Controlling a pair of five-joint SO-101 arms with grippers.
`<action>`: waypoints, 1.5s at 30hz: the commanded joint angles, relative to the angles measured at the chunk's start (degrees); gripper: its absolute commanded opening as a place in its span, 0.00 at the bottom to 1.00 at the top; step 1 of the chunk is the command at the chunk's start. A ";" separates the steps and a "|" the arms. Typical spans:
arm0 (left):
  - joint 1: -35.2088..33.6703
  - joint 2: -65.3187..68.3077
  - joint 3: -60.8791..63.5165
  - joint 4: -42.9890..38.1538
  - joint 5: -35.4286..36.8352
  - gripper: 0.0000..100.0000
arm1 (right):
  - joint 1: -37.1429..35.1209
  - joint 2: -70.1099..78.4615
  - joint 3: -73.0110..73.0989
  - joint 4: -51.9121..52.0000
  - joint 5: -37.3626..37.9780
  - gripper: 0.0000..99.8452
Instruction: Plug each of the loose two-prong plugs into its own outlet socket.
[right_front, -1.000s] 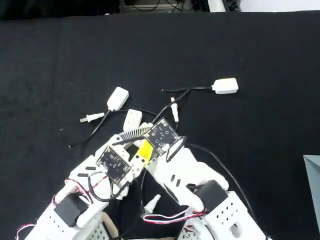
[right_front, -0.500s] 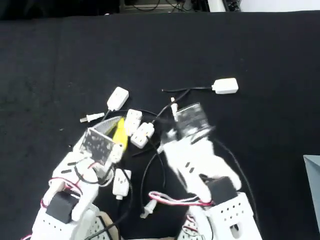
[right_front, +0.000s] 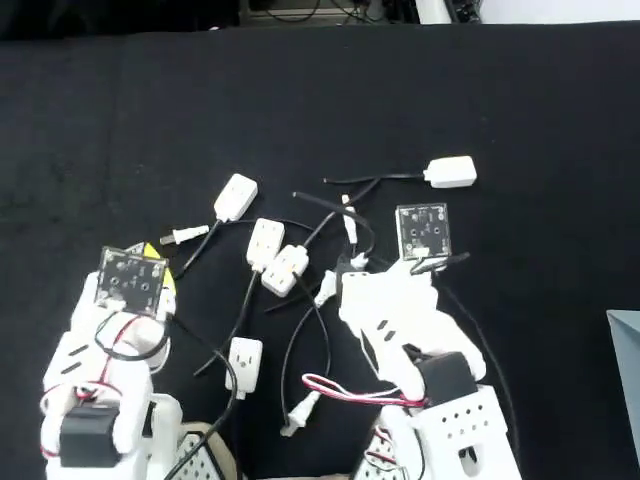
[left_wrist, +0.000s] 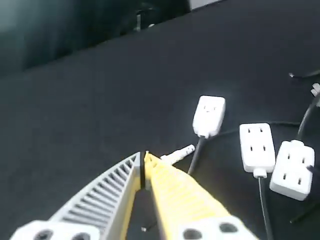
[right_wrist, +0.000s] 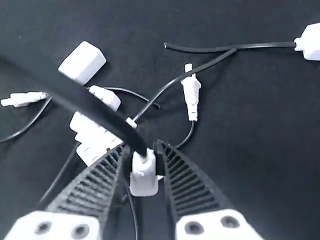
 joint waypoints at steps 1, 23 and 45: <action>-1.27 7.30 -6.64 1.41 0.53 0.03 | 1.05 0.13 -0.48 -0.09 -0.88 0.01; 9.27 56.18 -26.77 9.41 8.53 0.31 | 1.05 -0.40 1.36 -0.44 -0.88 0.01; 17.54 98.20 -28.53 -16.70 9.32 0.16 | 1.05 -0.40 1.45 -0.44 -0.88 0.01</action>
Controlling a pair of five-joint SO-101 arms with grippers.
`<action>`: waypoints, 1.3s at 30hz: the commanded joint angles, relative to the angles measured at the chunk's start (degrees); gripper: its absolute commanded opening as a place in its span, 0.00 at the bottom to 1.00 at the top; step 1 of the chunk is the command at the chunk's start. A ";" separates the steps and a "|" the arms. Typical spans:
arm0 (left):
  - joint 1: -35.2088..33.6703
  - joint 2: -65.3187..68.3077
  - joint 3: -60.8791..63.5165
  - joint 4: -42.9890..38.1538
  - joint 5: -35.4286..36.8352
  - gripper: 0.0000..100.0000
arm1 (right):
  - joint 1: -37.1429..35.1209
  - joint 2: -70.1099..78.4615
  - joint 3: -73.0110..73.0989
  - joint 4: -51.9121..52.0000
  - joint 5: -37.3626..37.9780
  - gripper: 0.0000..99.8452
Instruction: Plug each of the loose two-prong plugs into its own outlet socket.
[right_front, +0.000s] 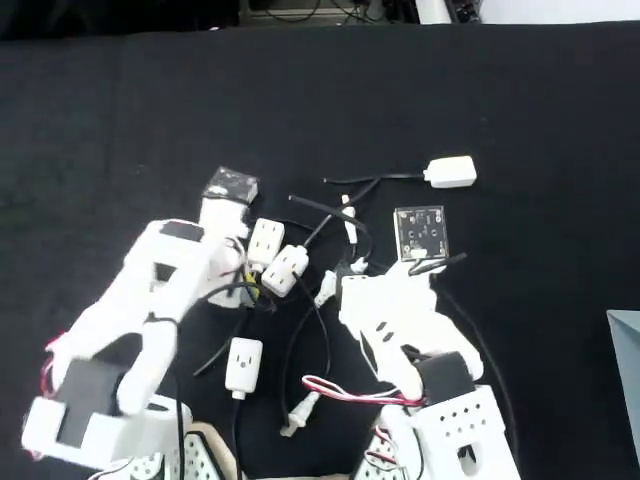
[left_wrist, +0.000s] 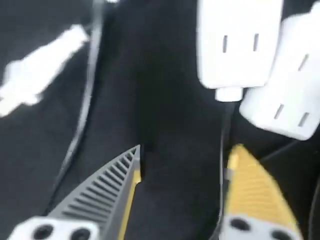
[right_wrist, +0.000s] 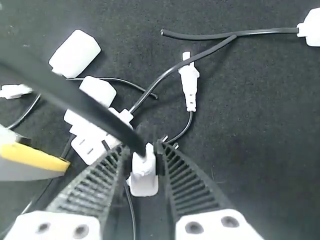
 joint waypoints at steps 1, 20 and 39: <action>5.85 5.27 -2.07 -4.22 0.00 0.12 | 1.05 -0.40 -0.13 -0.44 -0.70 0.01; -8.22 -2.02 2.68 5.54 -33.58 0.03 | 1.05 -0.40 0.40 -0.44 -0.70 0.01; -22.37 -38.42 18.77 5.10 -40.62 0.22 | 0.79 -0.40 3.56 -5.89 -0.53 0.01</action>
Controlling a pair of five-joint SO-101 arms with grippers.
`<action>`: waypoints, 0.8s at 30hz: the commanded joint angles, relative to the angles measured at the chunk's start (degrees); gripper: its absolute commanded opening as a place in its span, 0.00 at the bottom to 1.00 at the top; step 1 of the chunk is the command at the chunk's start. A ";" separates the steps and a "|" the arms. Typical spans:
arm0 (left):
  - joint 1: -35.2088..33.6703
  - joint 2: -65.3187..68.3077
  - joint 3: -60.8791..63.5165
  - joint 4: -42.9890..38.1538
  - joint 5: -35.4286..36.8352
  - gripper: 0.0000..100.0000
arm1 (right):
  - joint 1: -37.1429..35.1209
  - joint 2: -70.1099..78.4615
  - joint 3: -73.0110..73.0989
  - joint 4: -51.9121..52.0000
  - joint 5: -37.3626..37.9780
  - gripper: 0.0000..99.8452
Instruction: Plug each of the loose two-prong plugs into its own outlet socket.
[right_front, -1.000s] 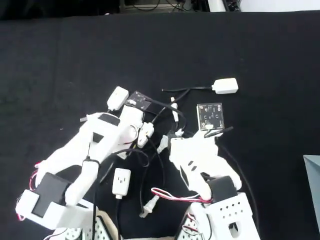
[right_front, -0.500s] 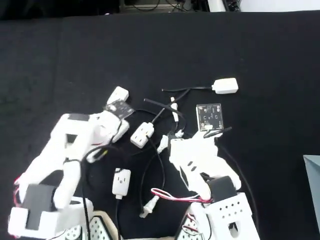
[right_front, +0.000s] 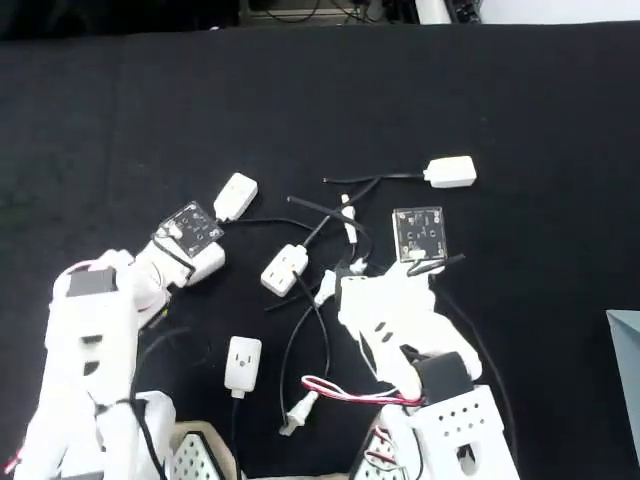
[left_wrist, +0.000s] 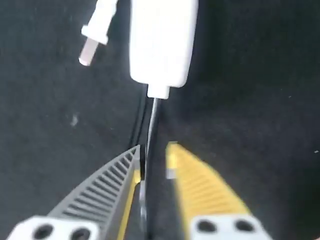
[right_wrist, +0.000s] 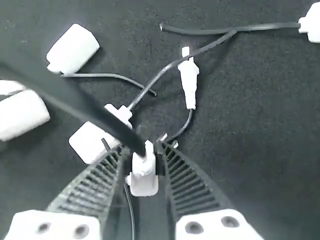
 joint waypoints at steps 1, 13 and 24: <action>-0.40 -9.14 3.56 0.09 9.49 0.25 | 0.79 -0.40 2.68 -5.98 -0.35 0.01; -11.56 -34.46 11.47 0.62 21.54 0.31 | -3.43 0.13 -3.03 -11.87 2.37 0.01; -22.64 -46.33 22.64 0.62 42.37 0.31 | -17.76 4.97 -6.99 -20.04 8.35 0.01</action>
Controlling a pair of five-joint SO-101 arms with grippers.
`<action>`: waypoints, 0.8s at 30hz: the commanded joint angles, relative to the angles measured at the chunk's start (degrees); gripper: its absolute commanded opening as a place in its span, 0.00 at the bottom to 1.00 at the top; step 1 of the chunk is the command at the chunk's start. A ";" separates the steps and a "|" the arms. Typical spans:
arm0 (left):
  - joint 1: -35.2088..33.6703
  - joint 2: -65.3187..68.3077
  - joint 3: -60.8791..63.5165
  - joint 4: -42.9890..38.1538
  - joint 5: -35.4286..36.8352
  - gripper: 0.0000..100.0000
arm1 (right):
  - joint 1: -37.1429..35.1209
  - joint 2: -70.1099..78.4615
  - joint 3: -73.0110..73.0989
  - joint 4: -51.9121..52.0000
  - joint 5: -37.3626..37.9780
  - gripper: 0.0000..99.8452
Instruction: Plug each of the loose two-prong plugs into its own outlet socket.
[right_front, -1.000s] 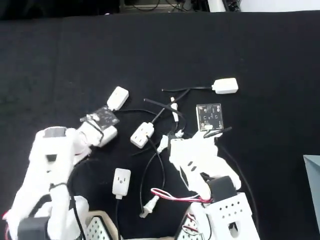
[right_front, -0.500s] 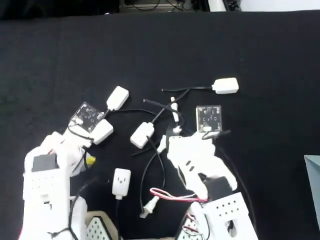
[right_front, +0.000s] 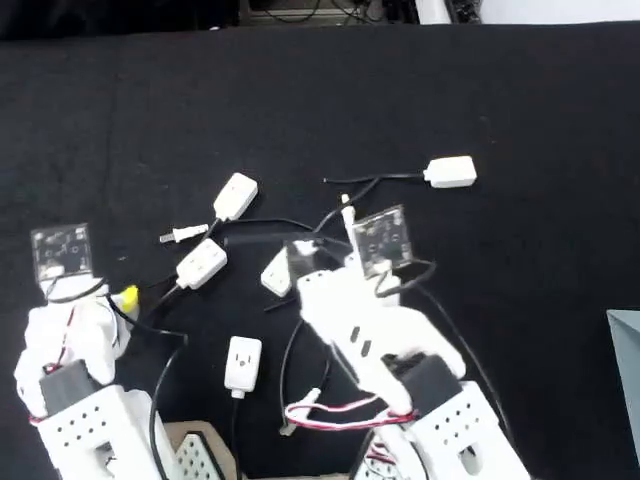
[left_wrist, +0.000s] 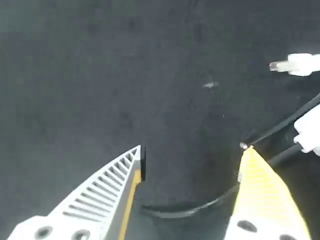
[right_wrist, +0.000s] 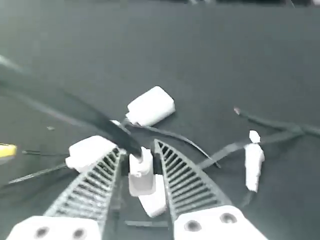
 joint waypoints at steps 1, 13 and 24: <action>-1.01 -3.25 3.74 0.53 7.03 0.31 | -3.43 5.67 -4.00 -5.36 2.37 0.01; 1.63 -9.58 6.02 4.92 6.95 0.31 | -5.63 49.89 -26.24 -15.65 10.02 0.01; 0.04 -13.45 7.25 5.36 6.95 0.31 | -9.58 68.70 -32.22 -29.45 13.54 0.01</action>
